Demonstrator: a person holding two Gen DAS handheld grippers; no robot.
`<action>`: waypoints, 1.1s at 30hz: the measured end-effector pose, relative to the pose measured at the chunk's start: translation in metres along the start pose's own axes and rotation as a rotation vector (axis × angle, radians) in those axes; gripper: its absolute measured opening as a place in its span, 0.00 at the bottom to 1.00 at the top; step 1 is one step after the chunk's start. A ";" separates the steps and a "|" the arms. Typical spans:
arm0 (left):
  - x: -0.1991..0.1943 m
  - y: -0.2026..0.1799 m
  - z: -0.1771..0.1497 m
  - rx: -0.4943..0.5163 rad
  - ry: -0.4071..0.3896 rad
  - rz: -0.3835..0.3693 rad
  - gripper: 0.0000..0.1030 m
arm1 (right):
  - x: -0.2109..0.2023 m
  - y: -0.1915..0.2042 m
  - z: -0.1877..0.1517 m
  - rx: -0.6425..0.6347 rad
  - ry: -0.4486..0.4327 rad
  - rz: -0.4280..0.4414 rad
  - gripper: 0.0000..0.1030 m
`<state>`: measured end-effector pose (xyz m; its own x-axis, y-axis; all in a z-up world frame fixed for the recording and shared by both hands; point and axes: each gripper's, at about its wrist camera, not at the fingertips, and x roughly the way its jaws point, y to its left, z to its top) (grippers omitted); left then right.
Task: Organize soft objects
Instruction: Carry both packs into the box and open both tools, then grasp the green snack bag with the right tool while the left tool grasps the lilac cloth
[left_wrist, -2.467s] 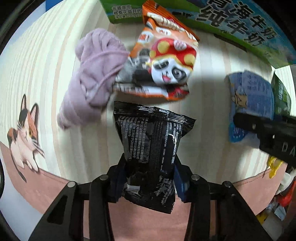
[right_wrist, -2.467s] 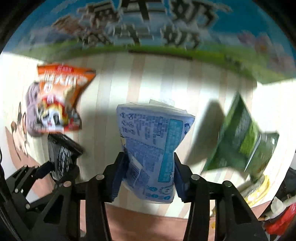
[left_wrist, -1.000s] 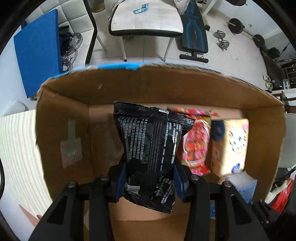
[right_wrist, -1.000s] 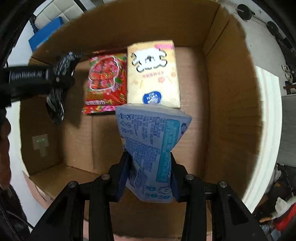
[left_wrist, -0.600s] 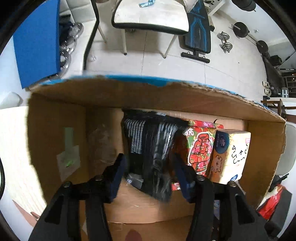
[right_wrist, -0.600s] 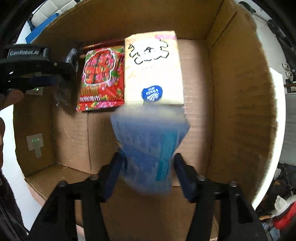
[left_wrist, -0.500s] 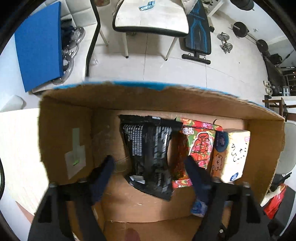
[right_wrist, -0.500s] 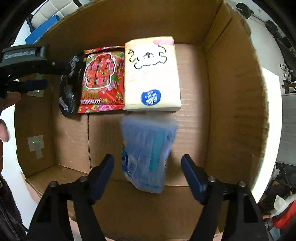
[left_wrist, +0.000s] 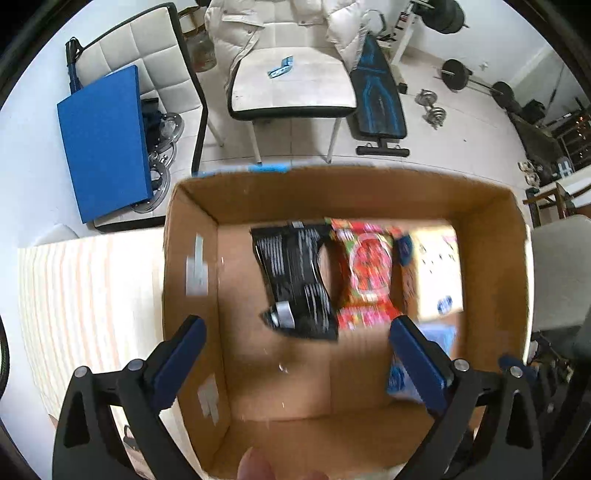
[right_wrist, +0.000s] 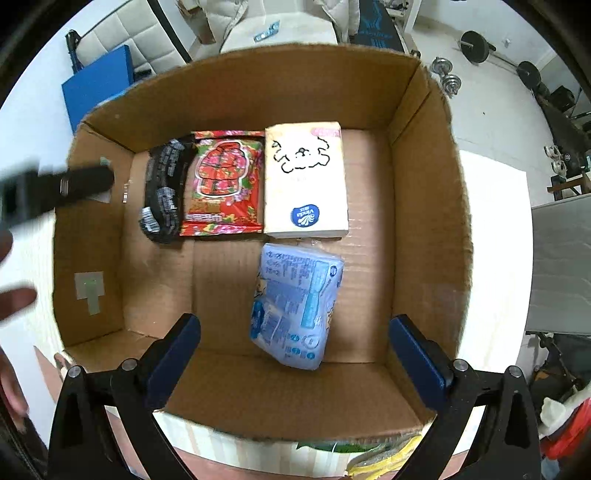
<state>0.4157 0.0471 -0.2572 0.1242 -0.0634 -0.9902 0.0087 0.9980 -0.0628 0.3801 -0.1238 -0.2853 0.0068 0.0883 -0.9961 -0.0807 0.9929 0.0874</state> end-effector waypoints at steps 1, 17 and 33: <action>-0.005 0.000 -0.007 -0.008 0.002 -0.005 0.99 | -0.005 0.001 -0.004 -0.002 -0.008 0.006 1.00; -0.146 -0.012 -0.110 -0.005 -0.255 -0.020 0.99 | -0.119 -0.009 -0.085 -0.130 -0.215 0.186 1.00; 0.001 0.019 -0.238 -0.124 0.014 0.187 0.99 | 0.058 -0.016 -0.152 -0.581 0.180 -0.312 1.00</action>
<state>0.1799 0.0663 -0.2890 0.0985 0.1218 -0.9877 -0.1351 0.9849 0.1080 0.2305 -0.1469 -0.3462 -0.0455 -0.2595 -0.9647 -0.6243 0.7613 -0.1753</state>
